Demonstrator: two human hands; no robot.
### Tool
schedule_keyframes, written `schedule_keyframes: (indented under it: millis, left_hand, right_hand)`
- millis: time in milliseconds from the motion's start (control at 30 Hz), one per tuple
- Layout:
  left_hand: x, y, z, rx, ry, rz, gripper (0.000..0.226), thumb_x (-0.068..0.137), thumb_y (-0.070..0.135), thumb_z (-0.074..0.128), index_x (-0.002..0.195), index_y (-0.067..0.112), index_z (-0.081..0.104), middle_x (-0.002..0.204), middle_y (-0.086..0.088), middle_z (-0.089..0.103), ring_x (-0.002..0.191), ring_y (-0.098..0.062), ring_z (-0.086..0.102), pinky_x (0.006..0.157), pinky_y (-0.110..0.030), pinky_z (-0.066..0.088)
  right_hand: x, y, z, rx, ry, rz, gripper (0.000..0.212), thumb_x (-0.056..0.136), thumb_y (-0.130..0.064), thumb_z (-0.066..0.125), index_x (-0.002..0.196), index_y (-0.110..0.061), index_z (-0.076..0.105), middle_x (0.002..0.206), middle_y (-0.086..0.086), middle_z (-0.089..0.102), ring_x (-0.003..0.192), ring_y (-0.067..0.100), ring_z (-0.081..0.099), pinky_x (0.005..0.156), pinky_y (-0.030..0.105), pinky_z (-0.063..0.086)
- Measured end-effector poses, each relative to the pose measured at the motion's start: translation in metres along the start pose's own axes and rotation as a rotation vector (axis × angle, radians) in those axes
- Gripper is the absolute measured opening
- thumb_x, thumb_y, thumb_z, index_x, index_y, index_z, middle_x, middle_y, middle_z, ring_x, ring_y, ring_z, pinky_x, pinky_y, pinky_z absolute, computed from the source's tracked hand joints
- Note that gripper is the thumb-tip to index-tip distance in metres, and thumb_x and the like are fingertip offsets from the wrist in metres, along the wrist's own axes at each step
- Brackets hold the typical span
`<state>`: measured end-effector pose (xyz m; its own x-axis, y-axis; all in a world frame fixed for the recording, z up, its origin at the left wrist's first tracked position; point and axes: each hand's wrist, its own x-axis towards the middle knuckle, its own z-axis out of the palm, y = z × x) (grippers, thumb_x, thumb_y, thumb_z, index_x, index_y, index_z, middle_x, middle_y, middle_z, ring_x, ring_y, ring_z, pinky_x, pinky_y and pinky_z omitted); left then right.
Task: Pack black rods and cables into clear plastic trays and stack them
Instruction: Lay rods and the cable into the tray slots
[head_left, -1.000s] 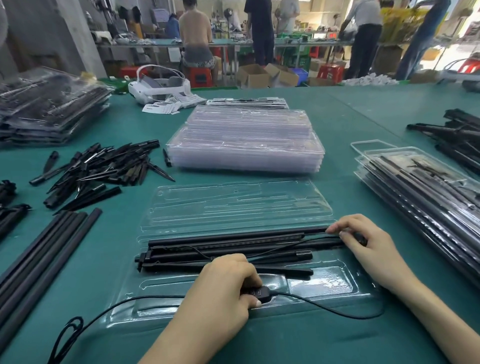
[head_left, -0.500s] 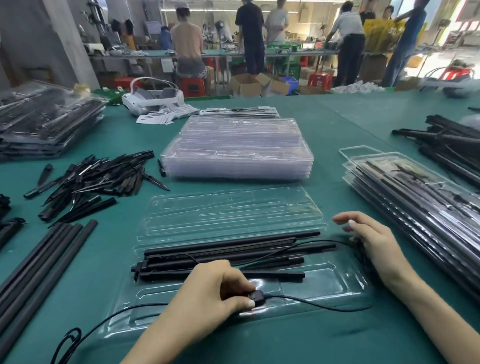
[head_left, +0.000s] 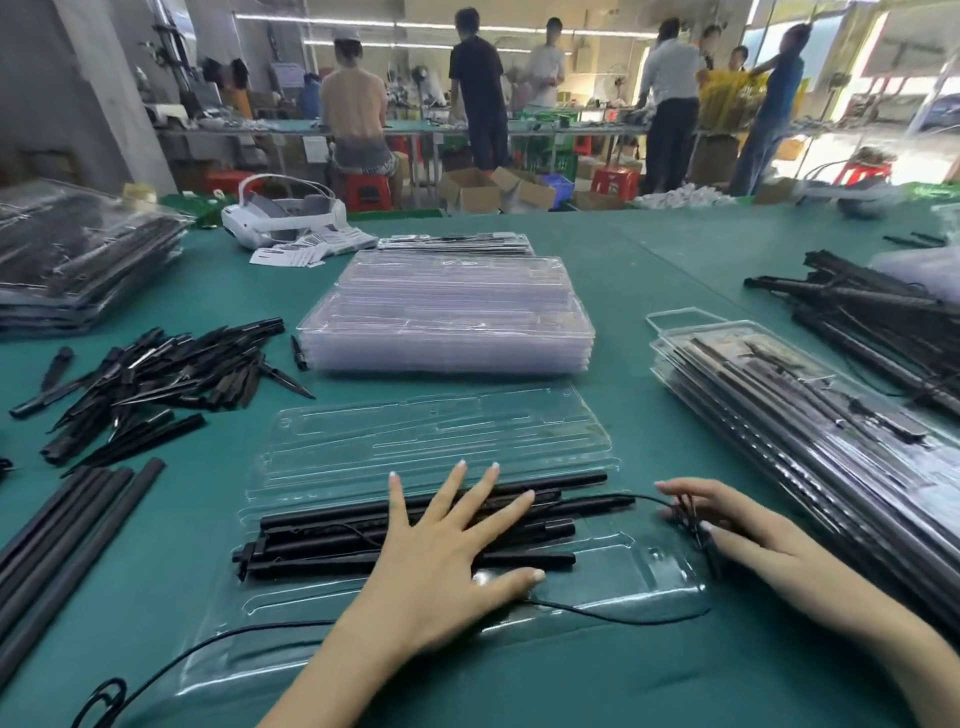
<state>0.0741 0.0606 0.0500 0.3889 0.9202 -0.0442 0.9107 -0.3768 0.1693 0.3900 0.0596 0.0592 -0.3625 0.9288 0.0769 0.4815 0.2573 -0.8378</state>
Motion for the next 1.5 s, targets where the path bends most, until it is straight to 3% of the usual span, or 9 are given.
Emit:
schedule_keyframes:
  millis: [167,333,467,667,800,1000,1233,1367,1500]
  left_hand:
    - [0.000,-0.001,0.004,-0.040,0.017,-0.011,0.064,0.071,0.086,0.005,0.131,0.071,-0.010,0.153,0.026,-0.020,0.140,-0.004,-0.028,0.108,-0.059,-0.024]
    - [0.000,-0.001,0.005,-0.059,0.025,-0.008,0.065,0.068,0.087,0.001,0.130,0.072,-0.010,0.153,0.026,-0.019,0.140,-0.003,-0.027,0.108,-0.058,-0.024]
    - [0.000,-0.001,0.006,-0.085,0.024,-0.001,0.068,0.071,0.085,0.003,0.136,0.066,-0.006,0.151,0.028,-0.019,0.140,-0.001,-0.026,0.108,-0.056,-0.025]
    - [0.000,-0.025,-0.013,-0.557,0.064,0.028,0.052,0.103,0.030,0.033,0.142,0.052,0.006,0.153,0.031,-0.004,0.141,0.010,-0.008,0.118,-0.030,-0.010]
    - [-0.010,-0.045,-0.004,-0.021,0.051,-0.043,0.048,0.096,0.058,0.010,0.142,0.057,-0.006,0.150,0.032,-0.019,0.138,0.001,-0.028,0.112,-0.048,-0.024]
    - [-0.013,-0.047,-0.001,0.011,0.072,-0.016,0.075,0.067,0.091,-0.006,0.136,0.063,-0.016,0.150,0.030,-0.024,0.136,0.002,-0.033,0.110,-0.054,-0.024]
    - [-0.015,-0.047,-0.001,0.029,0.058,0.014,0.092,0.059,0.099,0.013,0.136,0.062,-0.020,0.150,0.027,-0.028,0.134,0.000,-0.037,0.108,-0.059,-0.023]
    - [-0.014,-0.046,-0.001,0.024,0.072,0.011,0.093,0.057,0.100,0.011,0.137,0.062,-0.015,0.150,0.029,-0.025,0.134,0.002,-0.036,0.109,-0.058,-0.022]
    - [-0.014,-0.046,0.000,0.012,0.086,0.015,0.091,0.058,0.100,0.011,0.138,0.062,-0.011,0.151,0.029,-0.023,0.135,0.002,-0.034,0.110,-0.057,-0.023]
  right_hand:
    - [-0.006,-0.012,-0.001,0.056,0.045,0.033,0.051,0.094,-0.007,0.048,0.126,-0.047,0.050,0.090,0.001,0.064,0.087,0.018,0.058,0.074,0.010,0.037]
    - [-0.005,-0.005,-0.008,0.154,-0.001,0.018,0.066,0.082,0.026,0.038,0.111,-0.024,0.070,0.099,0.011,0.071,0.097,0.023,0.065,0.088,0.018,0.048]
    - [-0.008,0.005,-0.012,0.155,0.122,-0.057,0.061,0.083,0.018,0.051,0.120,-0.029,0.065,0.104,0.010,0.072,0.103,0.022,0.066,0.089,0.021,0.050]
    - [0.000,0.002,-0.008,0.052,0.273,-0.133,0.058,0.082,0.016,0.055,0.110,-0.033,0.070,0.088,0.001,0.073,0.083,0.011,0.069,0.078,0.012,0.050]
    - [0.008,-0.004,-0.003,0.047,0.370,-0.176,0.037,0.081,0.015,0.056,0.094,-0.016,0.074,0.083,-0.009,0.064,0.078,0.000,0.059,0.074,0.003,0.044]
    - [0.009,-0.017,0.001,0.133,0.394,-0.072,0.020,0.078,-0.011,0.058,0.082,-0.015,0.077,0.098,-0.014,0.064,0.089,-0.004,0.060,0.078,0.004,0.045]
    - [0.011,-0.020,0.007,0.471,0.336,0.130,0.046,0.081,-0.005,0.059,0.114,-0.038,0.061,0.060,0.009,0.050,0.050,0.013,0.044,0.039,0.013,0.031]
    - [0.010,-0.025,0.005,0.552,0.310,0.187,0.020,0.075,-0.018,0.059,0.089,-0.024,0.072,0.067,0.008,0.054,0.050,0.005,0.050,0.041,0.010,0.035]
    - [0.008,-0.020,-0.002,0.823,0.205,0.233,0.036,0.081,-0.010,0.044,0.102,-0.011,0.074,0.085,0.021,0.069,0.067,0.022,0.068,0.055,0.019,0.055]
